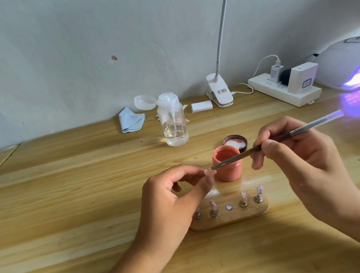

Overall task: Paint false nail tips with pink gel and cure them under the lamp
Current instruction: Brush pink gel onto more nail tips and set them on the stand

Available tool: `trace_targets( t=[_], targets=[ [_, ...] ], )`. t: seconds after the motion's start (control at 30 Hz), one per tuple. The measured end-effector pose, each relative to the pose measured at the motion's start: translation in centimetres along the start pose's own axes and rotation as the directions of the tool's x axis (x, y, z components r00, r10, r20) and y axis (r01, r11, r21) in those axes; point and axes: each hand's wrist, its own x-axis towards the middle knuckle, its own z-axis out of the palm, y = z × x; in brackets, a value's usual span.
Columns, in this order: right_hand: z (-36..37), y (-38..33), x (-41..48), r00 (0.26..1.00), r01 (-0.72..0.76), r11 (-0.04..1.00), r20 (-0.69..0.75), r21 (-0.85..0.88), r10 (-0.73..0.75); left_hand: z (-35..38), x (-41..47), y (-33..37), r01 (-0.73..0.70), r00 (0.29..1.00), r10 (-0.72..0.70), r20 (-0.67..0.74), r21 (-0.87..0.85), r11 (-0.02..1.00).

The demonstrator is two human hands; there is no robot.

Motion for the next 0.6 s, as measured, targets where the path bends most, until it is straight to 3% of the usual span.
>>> trace_targets(
  t=[0.13,0.37,0.6],
  targets=[
    [-0.27,-0.02,0.28,0.996,-0.001,1.0,-0.093,0.031,0.004,0.03,-0.06,0.05,-0.005,1.0,0.004,-0.008,-0.027,1.0],
    [0.18,-0.26,-0.14,0.999,0.006,0.998,0.044,0.067,-0.009,0.02,-0.08,-0.07,0.01,1.0,-0.01,-0.025,-0.013,1.0],
    [-0.17,-0.34,0.26,0.995,-0.013,0.999,-0.097,0.05,0.018,0.04,-0.05,-0.07,-0.013,1.0,0.013,-0.016,-0.019,1.0]
  ],
)
